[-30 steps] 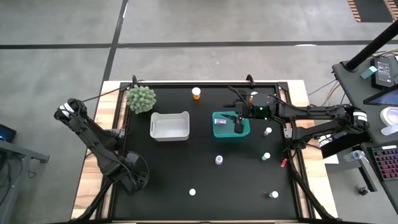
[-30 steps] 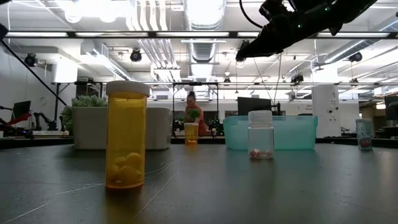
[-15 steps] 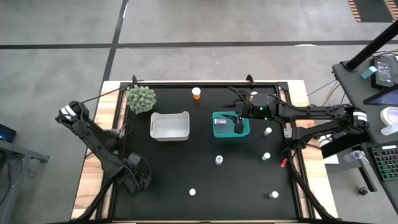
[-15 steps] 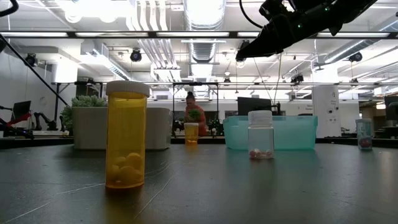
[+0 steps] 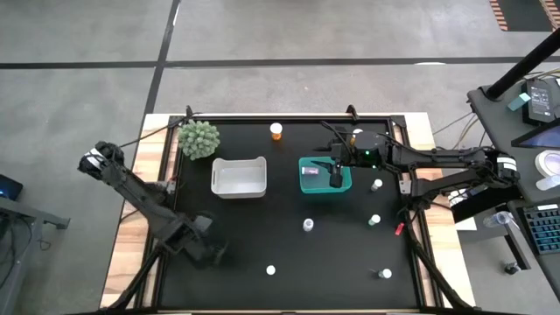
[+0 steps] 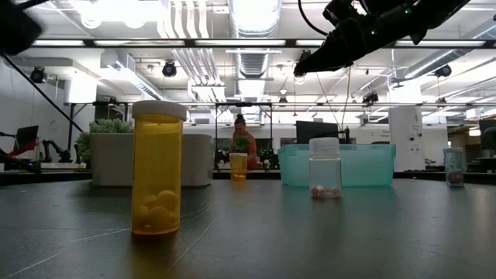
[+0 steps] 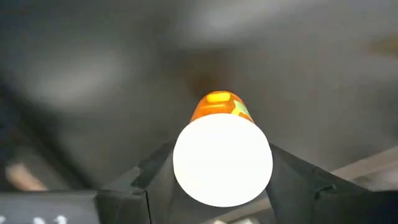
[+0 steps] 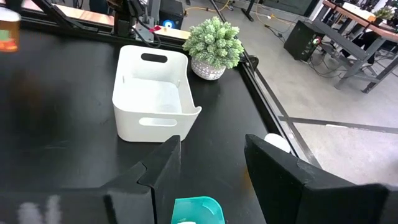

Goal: Pick and place medicine bottles into bin by pill shape (circle, oval)
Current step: Put the bottom left large orange capsule bottle into the white bin

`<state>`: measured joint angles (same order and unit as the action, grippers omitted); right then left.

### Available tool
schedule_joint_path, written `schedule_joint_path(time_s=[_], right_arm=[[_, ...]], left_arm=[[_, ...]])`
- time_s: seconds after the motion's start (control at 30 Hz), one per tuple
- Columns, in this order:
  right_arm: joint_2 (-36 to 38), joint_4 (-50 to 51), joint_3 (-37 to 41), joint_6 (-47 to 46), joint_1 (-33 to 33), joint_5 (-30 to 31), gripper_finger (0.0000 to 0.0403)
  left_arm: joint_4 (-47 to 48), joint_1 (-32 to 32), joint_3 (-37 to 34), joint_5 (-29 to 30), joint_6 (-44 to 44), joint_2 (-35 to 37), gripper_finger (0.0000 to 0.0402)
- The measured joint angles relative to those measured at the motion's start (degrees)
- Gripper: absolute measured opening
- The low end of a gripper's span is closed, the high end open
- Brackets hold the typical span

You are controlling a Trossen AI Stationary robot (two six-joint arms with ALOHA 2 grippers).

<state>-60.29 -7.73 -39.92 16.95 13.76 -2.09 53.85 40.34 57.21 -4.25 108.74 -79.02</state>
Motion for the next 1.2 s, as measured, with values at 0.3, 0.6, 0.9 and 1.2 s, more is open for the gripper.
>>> schedule_joint_path(time_s=[0.3,0.6,0.9,1.2], right_arm=[[0.0,0.0,0.0,0.0,0.0,0.0,0.0171],[0.0,0.2,0.0,0.0,0.0,0.0,0.0171],[0.0,0.4,0.0,0.0,0.0,0.0,0.0171],[0.0,0.6,0.0,0.2,0.0,0.0,0.0171]], left_arm=[[-0.9,-16.5,16.2,4.0,-33.0,-6.4,0.0185],[12.6,-30.4,32.0,4.5,-62.0,-13.1,0.0186],[20.4,-43.4,29.7,11.8,-75.5,-11.2,0.0187],[20.6,-51.8,20.0,13.6,-76.1,-10.1,0.0187]])
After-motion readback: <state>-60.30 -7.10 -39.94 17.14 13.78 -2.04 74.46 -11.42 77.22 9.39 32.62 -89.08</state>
